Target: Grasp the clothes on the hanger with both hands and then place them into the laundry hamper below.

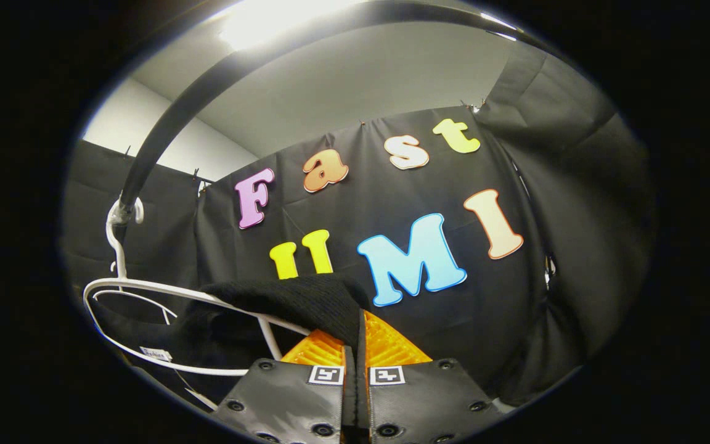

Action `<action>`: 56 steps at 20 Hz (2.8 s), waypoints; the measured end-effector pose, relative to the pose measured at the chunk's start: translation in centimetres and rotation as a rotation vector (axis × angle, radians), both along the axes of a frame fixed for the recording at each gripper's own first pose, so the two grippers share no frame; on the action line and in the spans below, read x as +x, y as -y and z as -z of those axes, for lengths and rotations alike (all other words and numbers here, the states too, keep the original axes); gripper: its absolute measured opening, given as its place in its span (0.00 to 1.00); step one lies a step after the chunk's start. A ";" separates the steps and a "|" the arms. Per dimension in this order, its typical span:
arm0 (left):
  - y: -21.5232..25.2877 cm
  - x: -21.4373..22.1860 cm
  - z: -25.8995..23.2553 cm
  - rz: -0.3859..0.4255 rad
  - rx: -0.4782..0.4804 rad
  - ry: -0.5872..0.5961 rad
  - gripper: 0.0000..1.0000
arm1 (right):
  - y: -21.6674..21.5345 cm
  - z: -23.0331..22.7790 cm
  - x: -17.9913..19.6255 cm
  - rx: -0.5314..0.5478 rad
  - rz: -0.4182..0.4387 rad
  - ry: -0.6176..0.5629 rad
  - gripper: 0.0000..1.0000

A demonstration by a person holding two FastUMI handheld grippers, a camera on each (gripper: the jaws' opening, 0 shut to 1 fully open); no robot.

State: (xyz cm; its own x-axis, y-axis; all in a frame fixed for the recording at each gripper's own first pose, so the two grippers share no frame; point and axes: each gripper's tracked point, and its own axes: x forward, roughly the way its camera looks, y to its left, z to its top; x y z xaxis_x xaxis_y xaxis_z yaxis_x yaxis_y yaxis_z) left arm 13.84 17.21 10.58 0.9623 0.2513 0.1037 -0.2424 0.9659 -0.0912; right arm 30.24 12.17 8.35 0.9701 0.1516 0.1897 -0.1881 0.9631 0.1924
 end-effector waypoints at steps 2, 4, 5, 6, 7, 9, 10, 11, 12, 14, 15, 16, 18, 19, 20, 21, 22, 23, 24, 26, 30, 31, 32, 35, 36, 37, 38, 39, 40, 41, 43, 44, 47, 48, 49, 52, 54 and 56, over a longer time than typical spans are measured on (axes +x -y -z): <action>-0.7 0.9 0.7 0.023 -0.007 -0.008 0.01 | 0.5 0.3 0.5 -0.010 0.030 -0.003 0.00; -1.6 1.3 1.9 0.044 -0.038 -0.014 0.01 | 1.0 0.7 1.1 -0.046 0.060 0.004 0.02; -2.1 1.4 2.6 0.048 -0.046 -0.018 0.01 | 0.9 1.0 1.5 -0.060 0.067 0.003 0.02; -2.7 1.5 2.9 0.050 -0.051 -0.026 0.01 | 0.8 1.5 1.9 -0.065 0.068 -0.002 0.02; -3.2 1.5 3.2 0.053 -0.055 -0.032 0.01 | 0.7 1.9 2.1 -0.056 0.066 -0.007 0.01; -3.8 1.6 3.9 0.067 -0.060 -0.046 0.01 | 0.9 2.5 3.0 -0.052 0.076 -0.018 0.01; -3.9 1.8 4.3 0.077 -0.063 -0.053 0.01 | 1.1 2.5 3.4 -0.051 0.085 -0.022 0.01; -4.0 2.0 4.5 0.081 -0.069 -0.062 0.01 | 1.2 2.3 3.5 -0.057 0.096 -0.020 0.00; -4.0 2.0 4.3 0.082 -0.068 -0.056 0.01 | 1.3 1.6 3.5 -0.074 0.109 -0.008 0.00; -3.9 2.0 3.6 0.071 -0.041 -0.038 0.01 | 1.7 -0.5 3.4 -0.126 0.137 0.066 0.02; -4.0 2.1 3.5 0.069 -0.029 -0.034 0.01 | 1.4 -1.0 3.4 -0.120 0.131 0.083 0.00; -4.4 2.4 3.4 0.067 -0.027 -0.033 0.01 | 1.3 -0.8 3.4 -0.113 0.124 0.080 0.00; -4.5 2.6 3.0 0.081 -0.055 -0.016 0.01 | 1.6 -0.3 3.9 -0.121 0.128 0.065 0.00; -4.8 2.8 2.6 0.082 -0.069 -0.007 0.01 | 1.4 -0.2 4.1 -0.123 0.121 0.059 0.01; -5.0 3.3 2.5 0.085 -0.082 -0.006 0.01 | 1.3 0.2 4.4 -0.127 0.116 0.049 0.00; -5.0 4.1 2.8 0.090 -0.094 -0.015 0.01 | 1.3 0.9 4.7 -0.136 0.115 0.032 0.01; -4.8 5.1 3.3 0.094 -0.101 -0.029 0.01 | 1.2 1.7 5.0 -0.141 0.111 0.017 0.00; -4.6 6.2 4.3 0.094 -0.103 -0.048 0.01 | 1.2 2.7 5.6 -0.143 0.107 -0.005 0.01; -4.3 7.7 5.5 0.091 -0.103 -0.068 0.01 | 1.1 3.7 5.7 -0.140 0.100 -0.029 0.01; -3.4 9.5 6.8 0.092 -0.104 -0.098 0.01 | 1.5 5.5 5.3 -0.133 0.102 -0.072 0.01; -3.2 9.8 8.2 0.100 -0.088 -0.139 0.01 | 2.4 9.2 4.0 -0.104 0.102 -0.164 0.00; -3.1 9.6 8.9 0.101 -0.083 -0.151 0.01 | 2.7 9.9 3.4 -0.111 0.104 -0.181 0.00; -3.0 9.2 9.2 0.102 -0.079 -0.157 0.01 | 2.9 10.6 2.8 -0.124 0.105 -0.198 0.01; -2.7 7.9 10.7 0.107 -0.093 -0.174 0.01 | 3.2 12.4 0.3 -0.148 0.113 -0.239 0.01; -2.8 7.6 11.4 0.108 -0.110 -0.183 0.01 | 3.4 12.9 -0.7 -0.155 0.116 -0.252 0.02; -2.8 6.9 12.2 0.108 -0.128 -0.194 0.01 | 3.5 13.4 -1.7 -0.163 0.120 -0.265 0.02; -2.9 6.3 12.9 0.106 -0.137 -0.206 0.01 | 3.5 13.8 -2.7 -0.172 0.121 -0.277 0.02; -2.9 5.6 13.7 0.104 -0.140 -0.223 0.01 | 3.5 14.3 -3.9 -0.181 0.124 -0.291 0.02; -2.9 4.8 14.4 0.107 -0.139 -0.236 0.01 | 3.6 14.7 -5.1 -0.188 0.128 -0.304 0.02; -2.8 4.1 14.9 0.116 -0.130 -0.249 0.01 | 3.7 15.1 -6.5 -0.196 0.133 -0.314 0.02; -1.9 3.8 16.2 0.151 -0.079 -0.280 0.01 | 3.9 15.9 -8.9 -0.217 0.142 -0.336 0.02; -1.3 3.7 16.7 0.179 -0.048 -0.292 0.01 | 4.0 16.4 -10.2 -0.226 0.147 -0.351 0.02; 1.2 3.4 18.7 0.273 -0.016 -0.323 0.02 | 3.6 18.2 -14.0 -0.234 0.146 -0.403 0.01; 2.4 3.0 19.7 0.305 -0.024 -0.334 0.01 | 3.4 18.8 -15.2 -0.237 0.145 -0.420 0.01; 3.5 2.8 20.4 0.333 -0.032 -0.346 0.01 | 3.1 19.5 -16.4 -0.244 0.142 -0.436 0.01; 5.9 2.6 22.8 0.405 -0.050 -0.388 0.02 | 2.3 21.6 -18.8 -0.260 0.120 -0.492 0.01; 7.6 2.9 24.4 0.442 -0.062 -0.420 0.02 | 2.0 22.9 -20.1 -0.253 0.113 -0.527 0.01; 8.5 3.4 26.1 0.470 -0.066 -0.452 0.01 | 2.1 24.7 -20.8 -0.243 0.105 -0.574 0.01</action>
